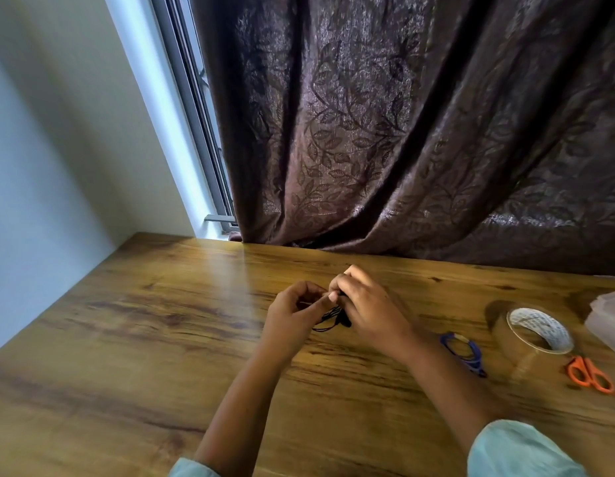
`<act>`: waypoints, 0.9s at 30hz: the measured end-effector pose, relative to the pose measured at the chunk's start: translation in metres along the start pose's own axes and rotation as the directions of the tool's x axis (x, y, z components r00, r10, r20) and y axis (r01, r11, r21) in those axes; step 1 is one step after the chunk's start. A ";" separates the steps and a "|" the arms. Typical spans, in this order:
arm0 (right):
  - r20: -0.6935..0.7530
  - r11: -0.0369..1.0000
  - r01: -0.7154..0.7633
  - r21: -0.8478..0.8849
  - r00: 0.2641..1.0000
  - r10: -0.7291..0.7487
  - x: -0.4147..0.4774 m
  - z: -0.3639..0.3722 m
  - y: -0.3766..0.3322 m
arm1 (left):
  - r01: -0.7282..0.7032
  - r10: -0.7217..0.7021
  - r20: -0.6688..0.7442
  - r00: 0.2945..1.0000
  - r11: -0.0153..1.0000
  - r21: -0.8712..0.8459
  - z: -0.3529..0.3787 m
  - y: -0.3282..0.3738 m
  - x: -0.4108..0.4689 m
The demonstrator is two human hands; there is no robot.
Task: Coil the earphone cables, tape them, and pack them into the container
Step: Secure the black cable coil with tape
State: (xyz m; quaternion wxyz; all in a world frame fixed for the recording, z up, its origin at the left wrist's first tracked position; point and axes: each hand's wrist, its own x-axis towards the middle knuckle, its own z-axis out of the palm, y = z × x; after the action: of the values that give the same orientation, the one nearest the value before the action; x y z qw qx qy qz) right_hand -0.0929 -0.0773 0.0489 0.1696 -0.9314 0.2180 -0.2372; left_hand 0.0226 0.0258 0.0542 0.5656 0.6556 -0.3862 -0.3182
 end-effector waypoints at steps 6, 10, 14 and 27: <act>0.078 0.999 -0.027 -0.019 0.997 0.029 -0.001 -0.009 -0.005 | -0.020 0.021 -0.018 1.000 0.997 0.073 0.001 0.005 -0.001; 0.156 0.993 -0.084 0.082 0.985 0.071 0.001 -0.017 -0.006 | -0.003 0.003 0.039 0.999 1.000 0.008 0.002 0.009 -0.002; 0.178 0.989 -0.113 0.094 0.980 0.095 0.000 -0.023 -0.007 | 0.073 -0.069 0.075 0.995 0.996 -0.058 0.003 0.010 -0.002; 0.162 0.972 -0.153 0.179 0.979 0.124 -0.008 -0.032 -0.012 | 0.298 -0.267 0.134 0.954 0.884 -0.359 0.007 0.015 -0.001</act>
State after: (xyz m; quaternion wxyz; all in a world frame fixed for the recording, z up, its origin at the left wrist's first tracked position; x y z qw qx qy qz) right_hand -0.1119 -0.0698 0.0775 0.2901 -0.9085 0.2455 -0.1739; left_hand 0.0134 0.0223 0.0681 0.6121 0.5710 -0.2408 -0.4913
